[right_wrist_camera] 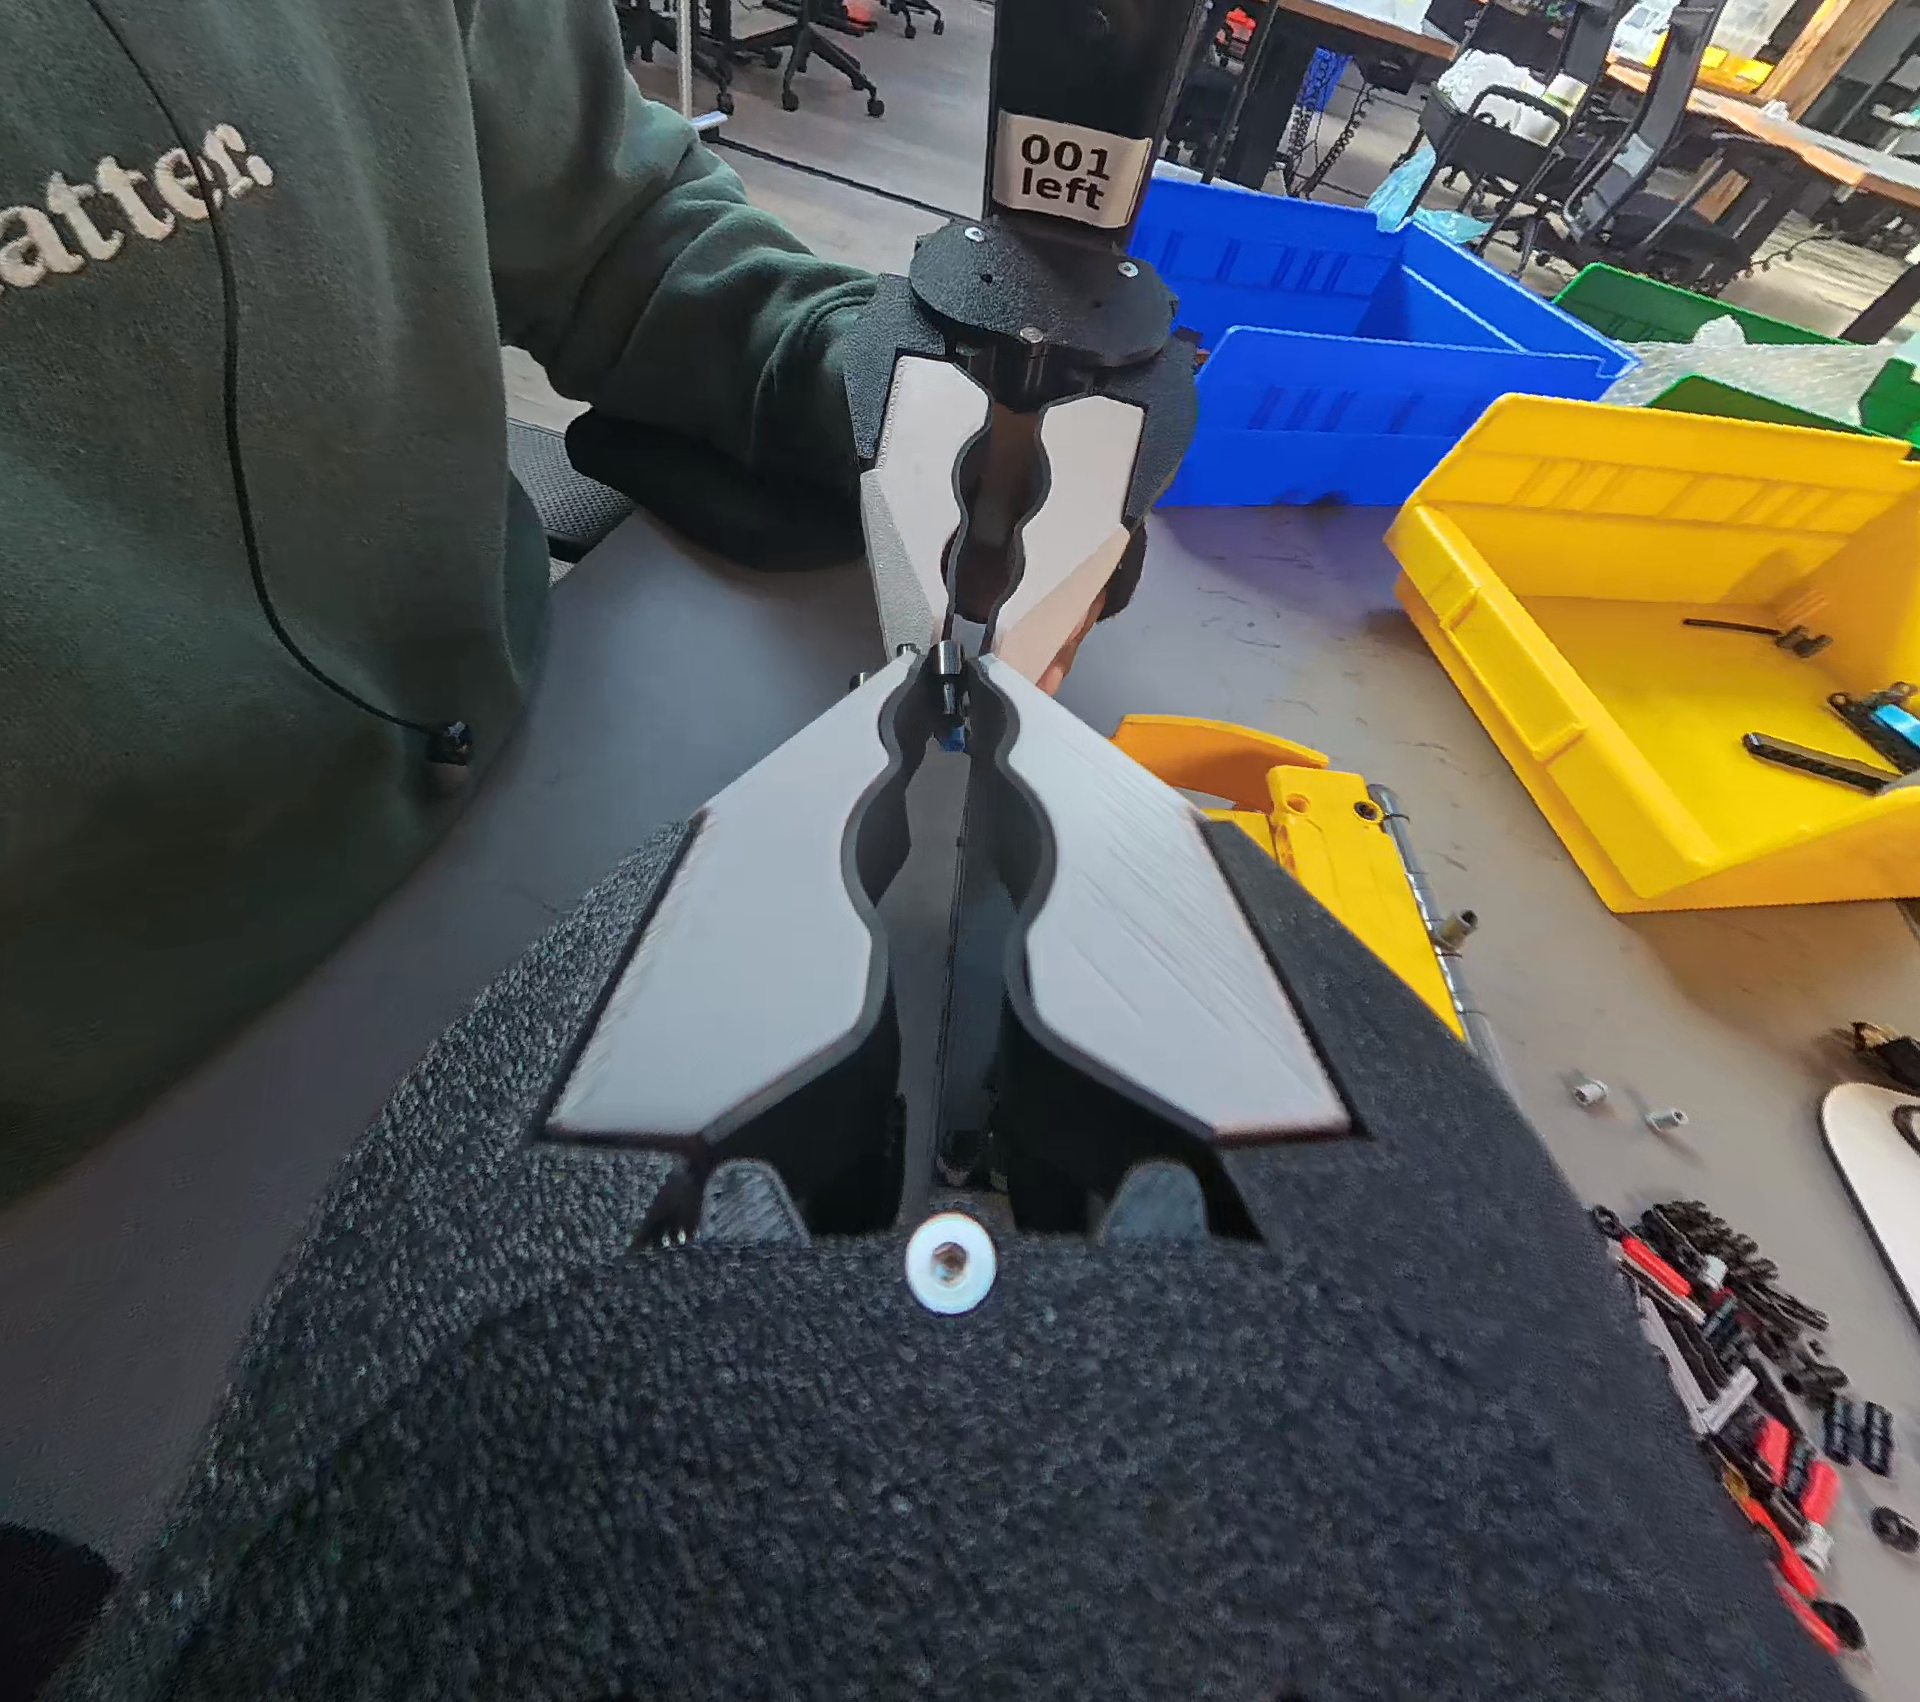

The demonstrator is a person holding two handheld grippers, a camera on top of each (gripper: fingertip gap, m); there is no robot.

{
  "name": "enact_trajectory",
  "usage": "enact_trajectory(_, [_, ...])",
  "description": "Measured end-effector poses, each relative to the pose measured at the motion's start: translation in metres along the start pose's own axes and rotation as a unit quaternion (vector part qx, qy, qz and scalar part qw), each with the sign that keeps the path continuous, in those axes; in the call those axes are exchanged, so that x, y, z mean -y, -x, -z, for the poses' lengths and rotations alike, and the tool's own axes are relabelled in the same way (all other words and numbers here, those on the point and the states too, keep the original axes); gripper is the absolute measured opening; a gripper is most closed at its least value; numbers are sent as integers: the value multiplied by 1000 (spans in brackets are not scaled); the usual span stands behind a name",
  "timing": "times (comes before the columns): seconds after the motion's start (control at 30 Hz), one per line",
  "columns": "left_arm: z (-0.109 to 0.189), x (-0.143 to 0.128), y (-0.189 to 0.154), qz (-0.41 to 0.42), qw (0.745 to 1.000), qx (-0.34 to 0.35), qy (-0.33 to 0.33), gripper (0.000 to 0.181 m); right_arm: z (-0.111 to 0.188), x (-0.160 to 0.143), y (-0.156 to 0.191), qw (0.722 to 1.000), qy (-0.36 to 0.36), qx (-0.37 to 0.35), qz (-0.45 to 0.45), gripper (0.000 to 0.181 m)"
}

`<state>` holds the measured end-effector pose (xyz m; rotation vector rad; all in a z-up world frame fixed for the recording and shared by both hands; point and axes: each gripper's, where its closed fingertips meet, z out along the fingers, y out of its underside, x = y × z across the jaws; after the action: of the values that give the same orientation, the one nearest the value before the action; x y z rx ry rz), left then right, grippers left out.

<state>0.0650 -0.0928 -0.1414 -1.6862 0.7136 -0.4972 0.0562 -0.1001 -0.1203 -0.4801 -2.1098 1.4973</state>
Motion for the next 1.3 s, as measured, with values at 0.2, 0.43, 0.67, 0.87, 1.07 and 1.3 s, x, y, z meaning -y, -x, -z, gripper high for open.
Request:
enact_trajectory(0.2, [2,-10,19,43,997,47,34,4,4,-13,-21,998,41,-57,4,14])
enact_trajectory(0.43, [14,-5,48,138,983,120,31,4,7,0,-29,973,130,-161,106,31])
enact_trajectory(0.67, [10,-2,47,153,979,125,47,3,-1,-13,-48,910,214,-272,230,10])
enact_trajectory(0.87, [19,12,43,79,988,128,38,0,3,-7,-46,953,135,-240,130,7])
enact_trajectory(1.07, [50,12,65,-11,988,146,39,38,3,0,-30,992,40,-122,-18,7])
enact_trajectory(1.3, [36,-36,80,143,986,68,44,96,-11,-10,-29,993,73,-92,14,7])
